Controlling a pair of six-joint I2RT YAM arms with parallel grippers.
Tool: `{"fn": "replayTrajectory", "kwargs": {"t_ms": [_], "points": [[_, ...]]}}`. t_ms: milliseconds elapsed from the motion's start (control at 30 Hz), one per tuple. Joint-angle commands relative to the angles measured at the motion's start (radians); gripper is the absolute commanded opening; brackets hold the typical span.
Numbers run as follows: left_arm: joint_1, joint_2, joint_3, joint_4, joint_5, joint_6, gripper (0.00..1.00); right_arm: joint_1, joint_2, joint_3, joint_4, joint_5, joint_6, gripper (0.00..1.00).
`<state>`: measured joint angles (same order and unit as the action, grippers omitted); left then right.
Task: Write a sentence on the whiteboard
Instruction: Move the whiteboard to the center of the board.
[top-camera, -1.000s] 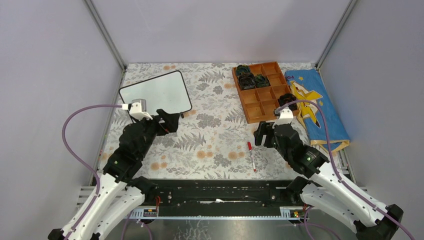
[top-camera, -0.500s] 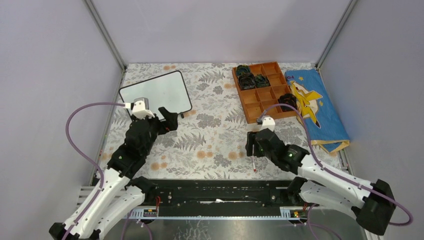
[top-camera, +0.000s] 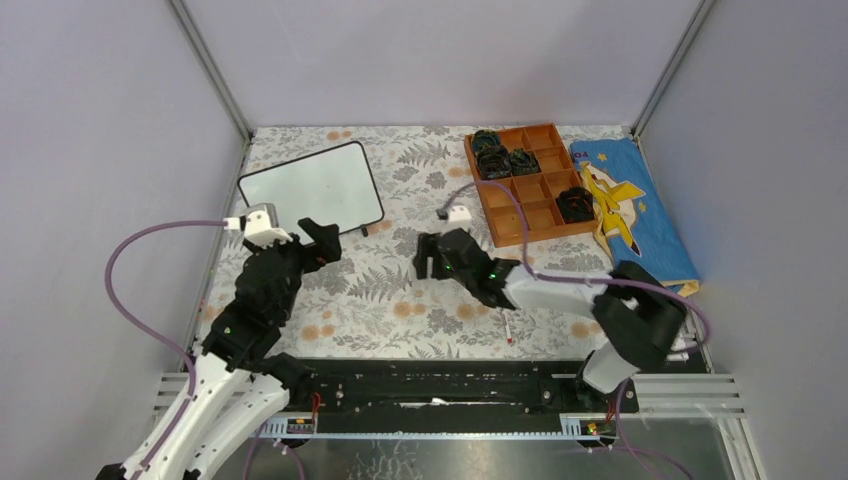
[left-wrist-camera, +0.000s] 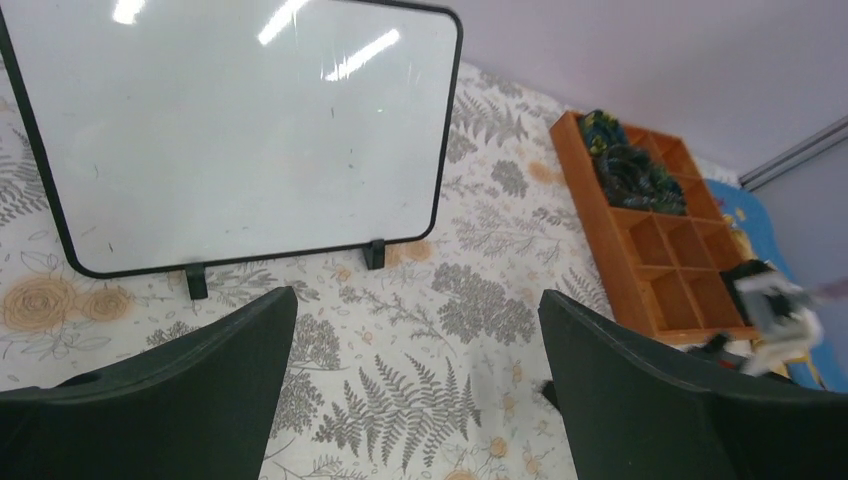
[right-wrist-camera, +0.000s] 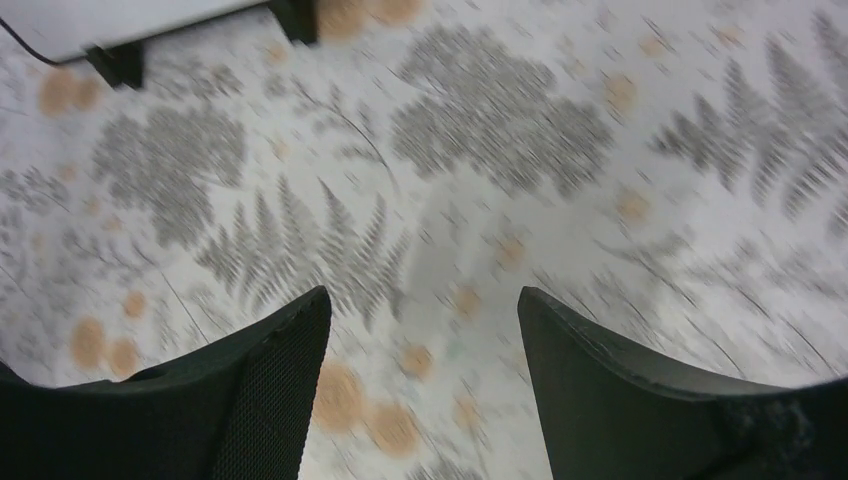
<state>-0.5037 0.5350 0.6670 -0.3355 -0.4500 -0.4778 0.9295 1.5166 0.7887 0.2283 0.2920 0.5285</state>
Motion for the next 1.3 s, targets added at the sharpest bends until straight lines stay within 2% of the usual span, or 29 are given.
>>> {"fn": "replayTrajectory", "kwargs": {"t_ms": [0,200,400,867,1267], "points": [[-0.005,-0.063,-0.03,0.077,-0.02,0.031,0.99,0.037,0.193,0.17,0.281,-0.014,-0.024,0.76],[-0.008,-0.072,-0.028,0.072,-0.032,0.032,0.99,0.054,0.444,0.388,0.295,-0.043,-0.017,0.74],[-0.008,-0.073,-0.027,0.073,-0.031,0.027,0.99,0.059,0.596,0.545,0.229,-0.017,-0.032,0.76],[-0.008,-0.091,-0.036,0.091,0.0,0.027,0.99,0.056,0.808,0.78,0.136,0.077,-0.06,0.73],[-0.009,-0.082,-0.034,0.092,0.009,0.024,0.99,0.041,0.903,0.884,0.117,0.143,-0.097,0.64]]}}
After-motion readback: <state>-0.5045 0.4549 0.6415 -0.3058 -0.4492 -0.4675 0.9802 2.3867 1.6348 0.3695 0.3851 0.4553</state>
